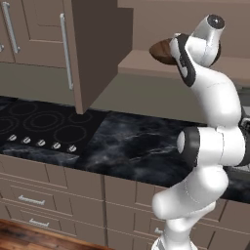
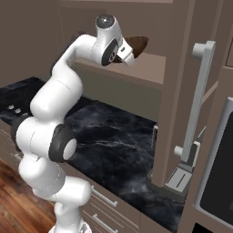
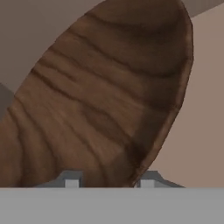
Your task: Move the bowls from the cabinet to the plates on the dining table.
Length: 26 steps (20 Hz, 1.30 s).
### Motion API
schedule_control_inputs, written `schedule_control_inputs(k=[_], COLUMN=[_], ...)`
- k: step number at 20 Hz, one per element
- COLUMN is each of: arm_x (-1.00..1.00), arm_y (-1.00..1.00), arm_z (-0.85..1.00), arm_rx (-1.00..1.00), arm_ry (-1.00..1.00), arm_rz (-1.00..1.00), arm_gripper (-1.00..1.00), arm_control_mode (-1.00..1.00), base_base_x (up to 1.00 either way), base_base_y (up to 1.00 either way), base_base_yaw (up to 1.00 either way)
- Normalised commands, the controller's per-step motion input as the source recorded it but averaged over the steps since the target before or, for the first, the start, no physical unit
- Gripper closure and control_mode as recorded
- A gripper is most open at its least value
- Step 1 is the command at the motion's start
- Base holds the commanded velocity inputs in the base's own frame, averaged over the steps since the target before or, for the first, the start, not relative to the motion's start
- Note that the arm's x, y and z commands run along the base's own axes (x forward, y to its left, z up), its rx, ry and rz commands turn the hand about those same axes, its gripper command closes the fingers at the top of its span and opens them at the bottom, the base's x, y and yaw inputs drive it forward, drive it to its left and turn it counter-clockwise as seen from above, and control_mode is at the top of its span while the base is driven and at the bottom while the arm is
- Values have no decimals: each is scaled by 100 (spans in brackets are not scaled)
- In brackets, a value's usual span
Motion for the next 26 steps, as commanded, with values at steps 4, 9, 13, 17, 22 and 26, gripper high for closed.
schedule_control_inputs(k=[4, 9, 13, 17, 22, 26], arm_x=[-96, -100, -88, -86, -100, -100], arm_y=[25, 11, -1, -2, 10, 16], arm_z=[-30, -11, 61, 92, 57, 38], arm_rx=[-8, -3, 5, 17, 30, 33], arm_ry=[-24, -26, -7, 0, 12, 16], arm_rz=[-12, -9, -12, -10, -8, -7], arm_gripper=[100, 100, 100, 100, 100, 100], arm_control_mode=[-100, -100, -100, -100, -100, -100], base_base_x=[0, 0, 0, 0, 0, 0], base_base_y=[0, 0, 0, 0, 0, 0], base_base_yaw=[0, 0, 0, 0, 0, 0])
